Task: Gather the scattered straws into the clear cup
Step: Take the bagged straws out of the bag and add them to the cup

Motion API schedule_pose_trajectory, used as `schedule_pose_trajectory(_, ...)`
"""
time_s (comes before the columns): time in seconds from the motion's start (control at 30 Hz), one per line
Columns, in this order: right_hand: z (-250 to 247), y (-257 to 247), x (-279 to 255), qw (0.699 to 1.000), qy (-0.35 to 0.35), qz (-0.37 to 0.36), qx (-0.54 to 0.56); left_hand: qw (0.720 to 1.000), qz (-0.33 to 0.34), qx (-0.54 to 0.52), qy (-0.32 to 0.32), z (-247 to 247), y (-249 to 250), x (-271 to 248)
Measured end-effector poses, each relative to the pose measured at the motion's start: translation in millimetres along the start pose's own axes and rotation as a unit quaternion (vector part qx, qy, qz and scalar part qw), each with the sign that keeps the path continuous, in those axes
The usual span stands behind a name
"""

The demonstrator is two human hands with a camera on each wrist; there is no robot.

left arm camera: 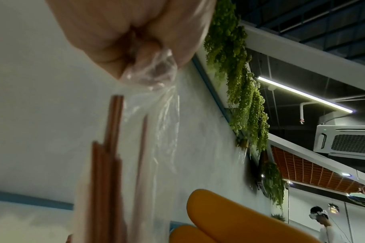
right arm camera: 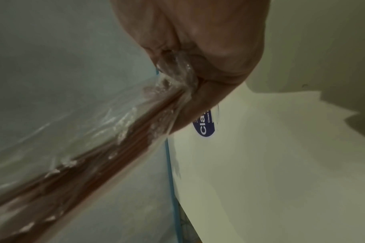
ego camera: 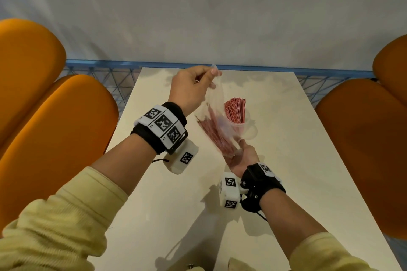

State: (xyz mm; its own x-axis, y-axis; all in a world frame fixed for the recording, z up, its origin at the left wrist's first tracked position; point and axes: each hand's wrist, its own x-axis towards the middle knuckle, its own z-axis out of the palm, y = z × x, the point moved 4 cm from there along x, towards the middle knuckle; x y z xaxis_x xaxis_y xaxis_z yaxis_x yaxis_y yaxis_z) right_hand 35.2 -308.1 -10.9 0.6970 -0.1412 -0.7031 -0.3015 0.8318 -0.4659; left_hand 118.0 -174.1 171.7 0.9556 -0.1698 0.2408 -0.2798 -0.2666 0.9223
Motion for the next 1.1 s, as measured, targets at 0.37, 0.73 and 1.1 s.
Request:
schedule_pose_trajectory(0.37, -1, 0, 0, 1.000, 0.000, 0.020, 0.020, 0.998, 0.011, -0.052, 0.045, -4, 10, 7)
schedule_pose_trajectory(0.73, 7, 6, -2, 0.999, -0.018, 0.036, 0.001, 0.988, -0.025, -0.148, 0.035, 3, 9, 0)
schedule_pose_trajectory(1.1, -1, -2, 6, 1.000, 0.012, -0.004, -0.015, 0.999, -0.017, -0.024, 0.030, -2, 1, 2)
